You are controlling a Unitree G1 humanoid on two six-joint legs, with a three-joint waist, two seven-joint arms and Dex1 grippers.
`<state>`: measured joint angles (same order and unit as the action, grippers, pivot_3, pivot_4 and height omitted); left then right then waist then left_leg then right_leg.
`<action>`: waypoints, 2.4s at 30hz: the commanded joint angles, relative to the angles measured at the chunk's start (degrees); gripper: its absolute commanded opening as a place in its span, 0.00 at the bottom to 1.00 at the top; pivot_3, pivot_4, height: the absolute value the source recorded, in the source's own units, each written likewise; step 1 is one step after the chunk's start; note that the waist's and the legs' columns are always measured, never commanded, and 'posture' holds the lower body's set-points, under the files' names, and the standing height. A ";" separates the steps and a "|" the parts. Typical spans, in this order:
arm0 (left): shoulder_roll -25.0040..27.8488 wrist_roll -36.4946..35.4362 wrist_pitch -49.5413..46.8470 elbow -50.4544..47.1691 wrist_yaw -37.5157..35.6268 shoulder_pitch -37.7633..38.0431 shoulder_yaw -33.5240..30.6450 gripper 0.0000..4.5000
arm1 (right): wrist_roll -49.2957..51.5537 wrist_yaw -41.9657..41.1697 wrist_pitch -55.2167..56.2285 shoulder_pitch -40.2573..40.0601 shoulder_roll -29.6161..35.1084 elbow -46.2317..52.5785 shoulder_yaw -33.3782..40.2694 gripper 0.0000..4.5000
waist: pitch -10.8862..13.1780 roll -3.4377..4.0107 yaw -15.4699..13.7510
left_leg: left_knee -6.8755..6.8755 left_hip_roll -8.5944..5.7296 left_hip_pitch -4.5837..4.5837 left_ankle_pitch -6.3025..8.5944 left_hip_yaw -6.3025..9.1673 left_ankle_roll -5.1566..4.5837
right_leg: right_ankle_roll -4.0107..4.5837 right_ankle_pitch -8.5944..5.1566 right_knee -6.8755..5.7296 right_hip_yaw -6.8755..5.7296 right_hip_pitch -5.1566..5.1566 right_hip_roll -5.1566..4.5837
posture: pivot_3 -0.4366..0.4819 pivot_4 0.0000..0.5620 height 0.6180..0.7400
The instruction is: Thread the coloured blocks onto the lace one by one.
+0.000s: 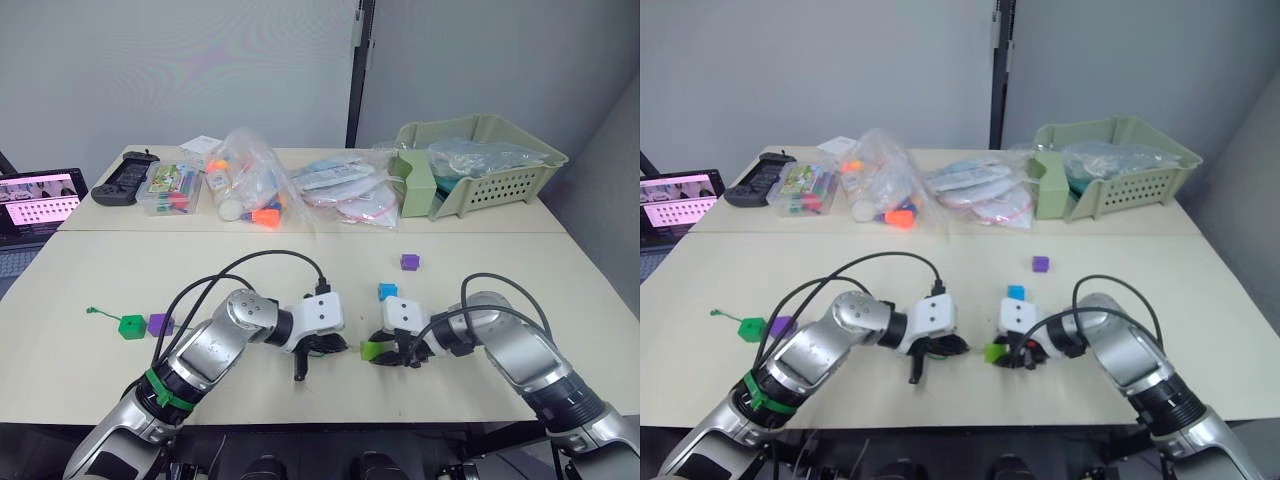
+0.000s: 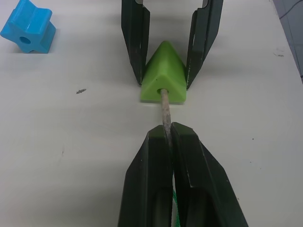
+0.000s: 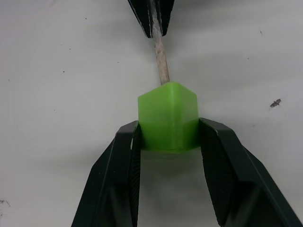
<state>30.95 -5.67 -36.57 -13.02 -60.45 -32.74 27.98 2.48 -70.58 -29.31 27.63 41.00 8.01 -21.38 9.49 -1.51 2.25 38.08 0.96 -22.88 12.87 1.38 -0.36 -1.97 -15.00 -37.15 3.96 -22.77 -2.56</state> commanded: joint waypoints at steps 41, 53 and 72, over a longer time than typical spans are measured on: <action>-1.73 1.35 19.45 14.02 -3.31 2.98 -3.02 0.18 | -0.34 1.27 -4.86 -0.65 -0.94 3.78 -2.07 0.29 | -0.03 -0.02 -0.25 | -0.20 -0.02 0.38 0.00 -0.02 0.00 | 0.01 -0.04 0.10 0.01 0.35 -0.04 | 0.48 0.27 1.00; -3.36 1.25 20.11 11.73 -3.65 1.64 -3.09 0.00 | -0.24 1.40 -5.78 -1.11 0.04 4.82 -2.87 0.29 | -0.03 -0.02 -0.99 | -0.21 -0.03 0.33 0.00 -0.02 0.00 | 0.00 -0.04 0.13 0.00 0.33 -0.05 | 0.48 0.27 1.00; -9.43 5.41 18.70 13.12 -1.90 -0.67 1.24 0.00 | -0.21 2.00 -7.18 -1.43 0.33 6.17 -3.51 0.29 | -0.03 -0.02 -1.44 | -0.20 -0.05 0.30 0.00 -0.03 0.00 | 0.00 -0.04 0.15 0.00 0.32 -0.05 | 0.48 0.27 1.00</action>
<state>22.81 -0.33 -17.68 0.77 -63.22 -32.11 28.27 1.91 -68.51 -35.90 27.11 41.67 13.20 -22.95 9.46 -1.52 0.81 37.89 0.90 -22.58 12.87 1.35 -0.36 -1.98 -15.05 -36.99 3.95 -22.42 -2.62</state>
